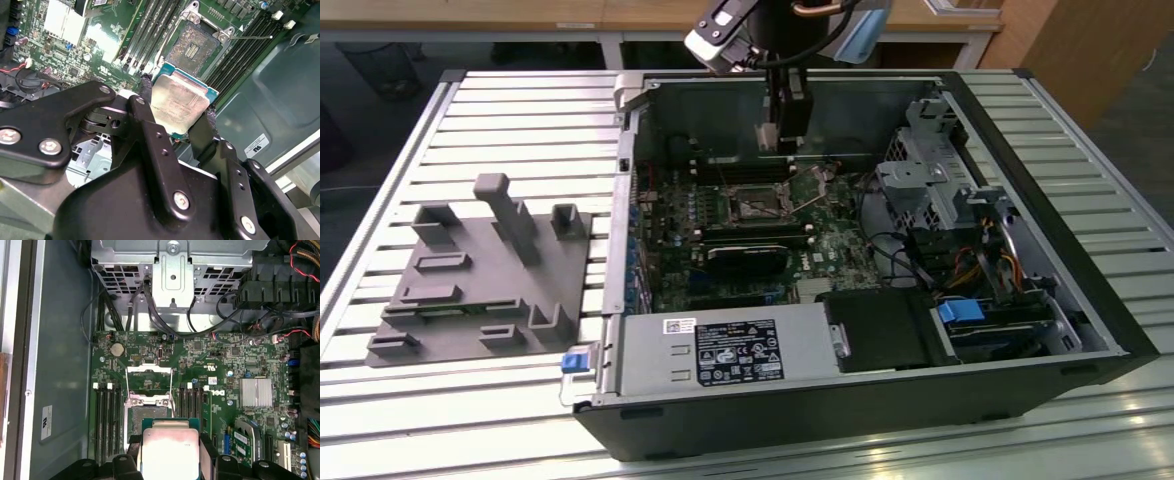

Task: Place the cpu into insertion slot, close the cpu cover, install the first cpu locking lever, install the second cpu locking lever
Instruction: 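Place the cpu into insertion slot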

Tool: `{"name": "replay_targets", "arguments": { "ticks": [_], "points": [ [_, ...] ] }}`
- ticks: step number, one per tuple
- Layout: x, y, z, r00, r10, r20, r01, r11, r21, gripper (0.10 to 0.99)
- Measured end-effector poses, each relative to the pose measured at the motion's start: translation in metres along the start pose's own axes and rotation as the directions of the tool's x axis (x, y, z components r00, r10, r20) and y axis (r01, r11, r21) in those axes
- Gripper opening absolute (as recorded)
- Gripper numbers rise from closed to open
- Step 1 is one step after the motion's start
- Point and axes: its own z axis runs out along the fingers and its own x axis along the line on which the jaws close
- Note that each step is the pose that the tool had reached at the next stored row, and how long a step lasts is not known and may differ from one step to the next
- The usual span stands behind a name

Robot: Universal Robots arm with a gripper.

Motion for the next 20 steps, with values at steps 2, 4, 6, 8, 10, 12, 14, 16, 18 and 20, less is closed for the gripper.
{"name": "replay_targets", "arguments": {
  "ticks": [2, 4, 6, 8, 10, 12, 14, 16, 18, 20],
  "points": [
    [0.0000, -0.0001, 0.0007, 1.0000, 0.000, 0.0000, 0.000, 1.0000, 0.000, 0.541],
    [0.0000, -0.0002, 0.0015, 1.0000, 0.000, -0.0001, 0.000, 1.0000, 0.000, 0.541],
    [0.0000, -0.0002, 0.0023, 1.0000, 0.000, 0.0000, 0.000, 1.0000, 0.000, 0.541],
    [0.0000, -0.0003, 0.0031, 1.0000, 0.000, -0.0001, 0.000, 1.0000, 0.000, 0.541],
    [0.0000, -0.0004, 0.0038, 1.0000, 0.000, 0.0000, 0.000, 1.0000, 0.000, 0.541],
    [-0.0001, -0.0004, 0.0046, 1.0000, 0.000, 0.0000, 0.000, 1.0000, 0.000, 0.541],
    [-0.0001, -0.0005, 0.0053, 1.0000, 0.000, 0.0000, 0.000, 1.0000, 0.000, 0.541],
    [-0.0001, -0.0005, 0.0059, 1.0000, 0.000, 0.0000, 0.000, 1.0000, 0.000, 0.541],
    [-0.0001, -0.0006, 0.0067, 1.0000, 0.000, 0.0000, 0.000, 1.0000, 0.000, 0.541],
    [-0.0001, -0.0007, 0.0075, 1.0000, 0.000, -0.0001, 0.000, 1.0000, 0.000, 0.541]
  ]
}}
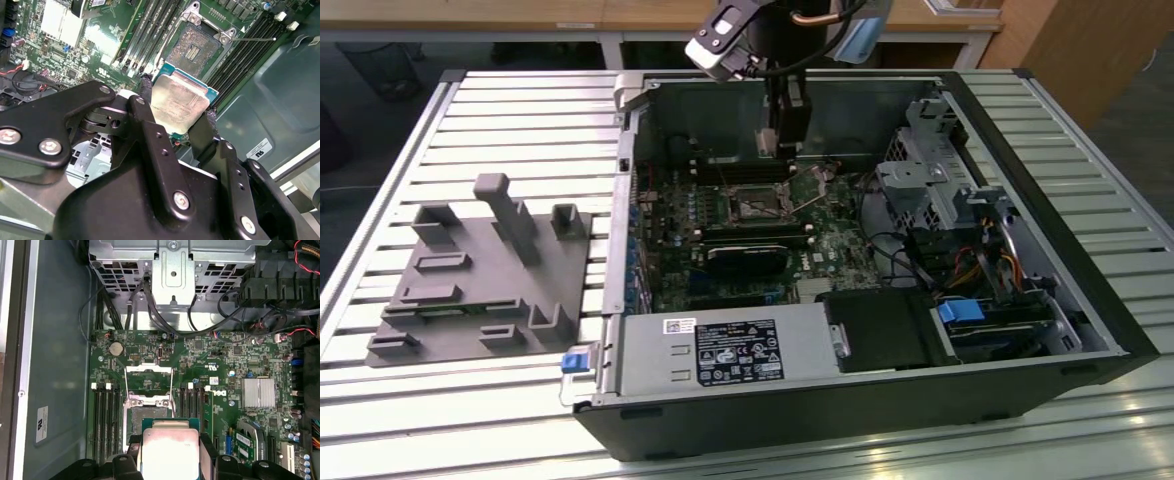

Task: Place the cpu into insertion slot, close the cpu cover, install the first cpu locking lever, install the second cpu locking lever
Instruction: 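Place the cpu into insertion slot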

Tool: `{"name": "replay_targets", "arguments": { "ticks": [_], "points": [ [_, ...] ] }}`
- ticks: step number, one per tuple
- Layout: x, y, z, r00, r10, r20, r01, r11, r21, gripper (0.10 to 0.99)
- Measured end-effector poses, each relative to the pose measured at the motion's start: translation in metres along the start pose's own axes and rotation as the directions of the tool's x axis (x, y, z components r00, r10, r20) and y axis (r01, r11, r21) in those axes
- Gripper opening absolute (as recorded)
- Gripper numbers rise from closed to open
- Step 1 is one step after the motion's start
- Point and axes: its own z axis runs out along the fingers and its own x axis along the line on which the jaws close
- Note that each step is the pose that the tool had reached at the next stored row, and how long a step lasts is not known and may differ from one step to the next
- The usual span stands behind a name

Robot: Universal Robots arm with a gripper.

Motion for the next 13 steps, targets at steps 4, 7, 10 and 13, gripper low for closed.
{"name": "replay_targets", "arguments": {
  "ticks": [4, 7, 10, 13],
  "points": [
    [0.0000, -0.0001, 0.0015, 1.0000, 0.000, 0.0000, 0.000, 1.0000, 0.000, 0.541],
    [0.0000, -0.0002, 0.0027, 1.0000, 0.000, 0.0000, 0.000, 1.0000, 0.000, 0.541],
    [0.0000, -0.0003, 0.0038, 1.0000, 0.000, 0.0000, 0.000, 1.0000, 0.000, 0.541],
    [0.0000, -0.0004, 0.0049, 1.0000, 0.000, 0.0000, 0.000, 1.0000, 0.000, 0.541]
  ]
}}
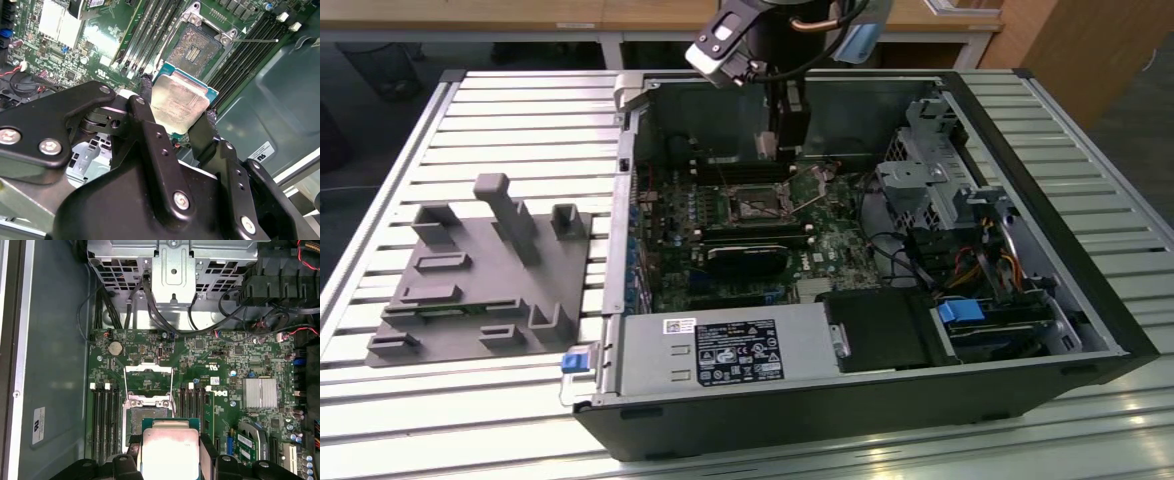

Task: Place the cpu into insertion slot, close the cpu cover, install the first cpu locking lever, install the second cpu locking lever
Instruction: 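Place the cpu into insertion slot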

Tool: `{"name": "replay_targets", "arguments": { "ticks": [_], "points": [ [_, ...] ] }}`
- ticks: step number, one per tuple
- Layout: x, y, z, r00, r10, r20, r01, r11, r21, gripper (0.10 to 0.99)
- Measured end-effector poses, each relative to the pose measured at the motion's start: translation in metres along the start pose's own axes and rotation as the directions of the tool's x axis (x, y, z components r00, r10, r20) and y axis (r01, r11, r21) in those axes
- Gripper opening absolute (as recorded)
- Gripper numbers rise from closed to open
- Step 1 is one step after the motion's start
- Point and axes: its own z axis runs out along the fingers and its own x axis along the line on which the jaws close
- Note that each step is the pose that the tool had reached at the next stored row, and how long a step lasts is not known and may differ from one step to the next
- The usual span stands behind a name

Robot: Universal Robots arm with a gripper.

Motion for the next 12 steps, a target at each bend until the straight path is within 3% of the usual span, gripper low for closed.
{"name": "replay_targets", "arguments": {
  "ticks": [12],
  "points": [
    [0.0000, -0.0004, 0.0046, 1.0000, 0.000, 0.0000, 0.000, 1.0000, 0.000, 0.541]
  ]
}}
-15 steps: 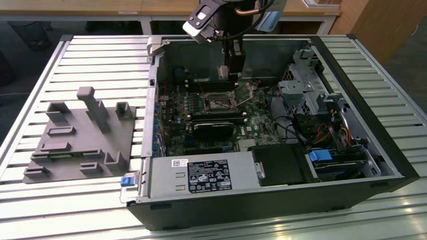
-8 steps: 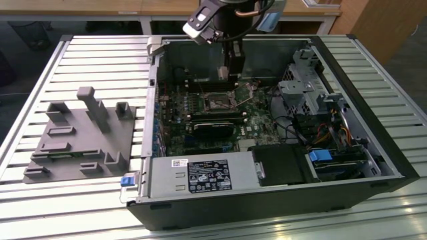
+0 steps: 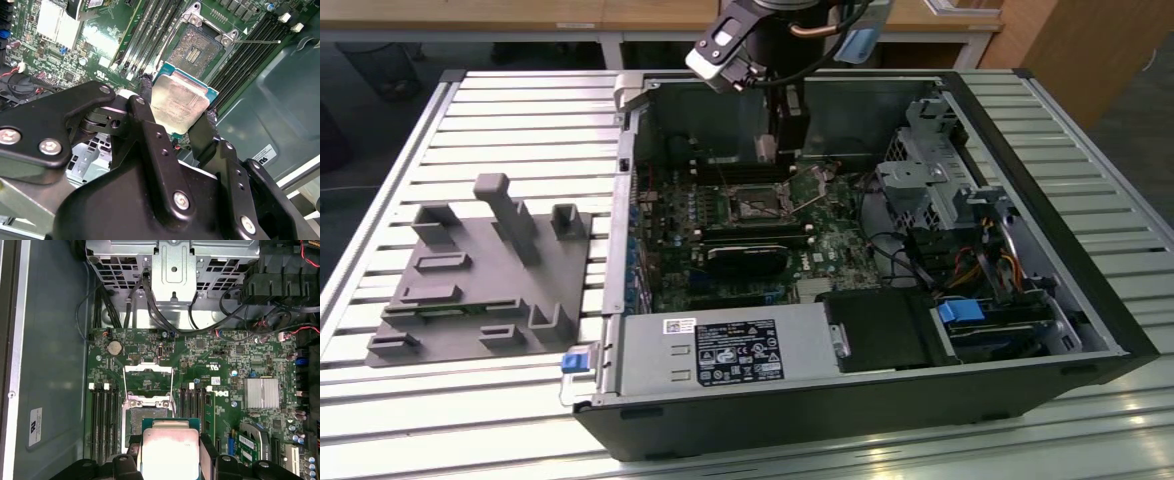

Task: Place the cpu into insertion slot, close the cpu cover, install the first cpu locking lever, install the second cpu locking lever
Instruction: 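Place the cpu into insertion slot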

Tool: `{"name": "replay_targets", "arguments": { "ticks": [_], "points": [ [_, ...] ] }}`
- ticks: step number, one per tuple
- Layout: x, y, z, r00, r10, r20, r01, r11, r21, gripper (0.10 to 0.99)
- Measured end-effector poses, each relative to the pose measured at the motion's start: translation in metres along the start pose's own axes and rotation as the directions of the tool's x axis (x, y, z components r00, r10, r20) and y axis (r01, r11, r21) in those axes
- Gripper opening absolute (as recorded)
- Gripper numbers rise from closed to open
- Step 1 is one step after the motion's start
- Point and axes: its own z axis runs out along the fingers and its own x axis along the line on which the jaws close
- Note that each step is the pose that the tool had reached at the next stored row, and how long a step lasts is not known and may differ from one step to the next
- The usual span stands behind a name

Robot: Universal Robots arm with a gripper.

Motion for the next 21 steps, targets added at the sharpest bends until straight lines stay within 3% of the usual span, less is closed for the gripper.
{"name": "replay_targets", "arguments": {
  "ticks": [21],
  "points": [
    [0.0000, -0.0006, 0.0067, 1.0000, 0.000, 0.0001, 0.000, 1.0000, 0.000, 0.541]
  ]
}}
